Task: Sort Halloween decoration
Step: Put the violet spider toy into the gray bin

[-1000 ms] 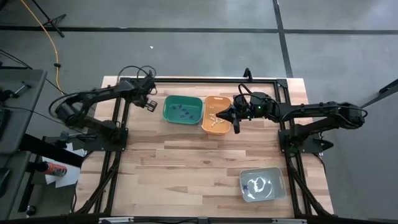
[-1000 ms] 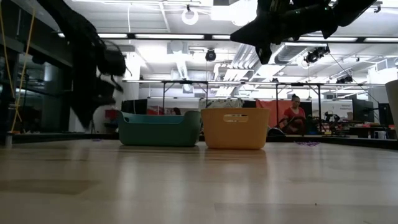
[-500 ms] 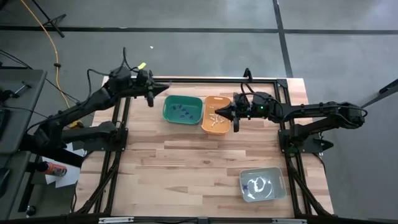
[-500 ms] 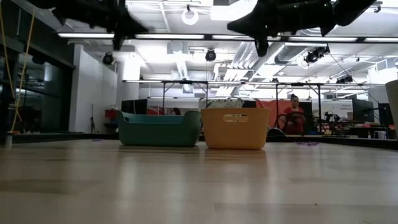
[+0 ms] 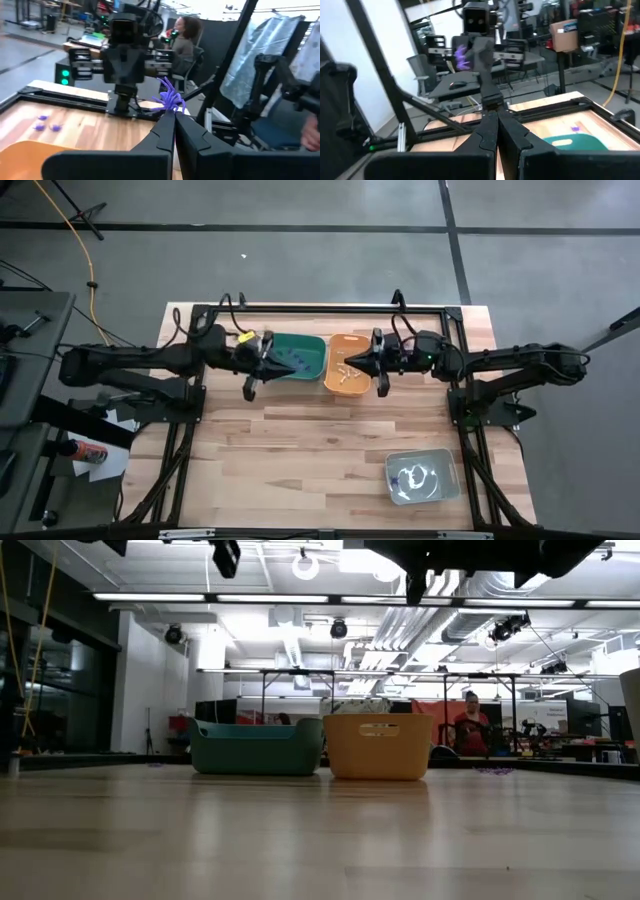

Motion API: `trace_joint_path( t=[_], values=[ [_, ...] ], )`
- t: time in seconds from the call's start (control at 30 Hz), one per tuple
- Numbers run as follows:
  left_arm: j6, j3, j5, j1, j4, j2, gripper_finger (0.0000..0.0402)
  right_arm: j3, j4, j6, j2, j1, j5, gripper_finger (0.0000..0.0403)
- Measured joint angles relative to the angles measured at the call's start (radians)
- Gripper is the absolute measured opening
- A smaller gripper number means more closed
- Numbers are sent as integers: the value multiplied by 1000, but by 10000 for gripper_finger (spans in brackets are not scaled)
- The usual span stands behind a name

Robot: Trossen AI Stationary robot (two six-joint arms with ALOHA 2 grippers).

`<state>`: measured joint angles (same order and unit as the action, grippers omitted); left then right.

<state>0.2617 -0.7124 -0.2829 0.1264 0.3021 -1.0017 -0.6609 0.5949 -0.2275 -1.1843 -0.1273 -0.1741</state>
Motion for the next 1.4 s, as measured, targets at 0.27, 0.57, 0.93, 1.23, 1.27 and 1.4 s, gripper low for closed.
trace_joint_path(
  t=[0.27, 0.57, 0.93, 1.23, 1.27, 1.4],
  values=[
    [43, 1, 30, -17, 19, -52, 0, 0, -8, 22, 0, 24, -1, 0],
    [43, 1, 29, -16, 43, -54, 0, -25, -34, -120, -9, 24, 10, 0],
    [42, 2, 12, -16, 41, -153, 0, -422, -447, 25, -229, 61, 21, 38],
    [40, 1, 12, -16, 43, -144, 0, -509, -542, 107, -286, 61, -13, 161],
    [39, 1, 11, -16, 43, -143, 0, -509, -528, 107, -290, 59, -13, 169],
    [28, 1, 11, -16, 41, -143, 0, -510, -509, 94, -312, 55, -1, 182]
  ],
)
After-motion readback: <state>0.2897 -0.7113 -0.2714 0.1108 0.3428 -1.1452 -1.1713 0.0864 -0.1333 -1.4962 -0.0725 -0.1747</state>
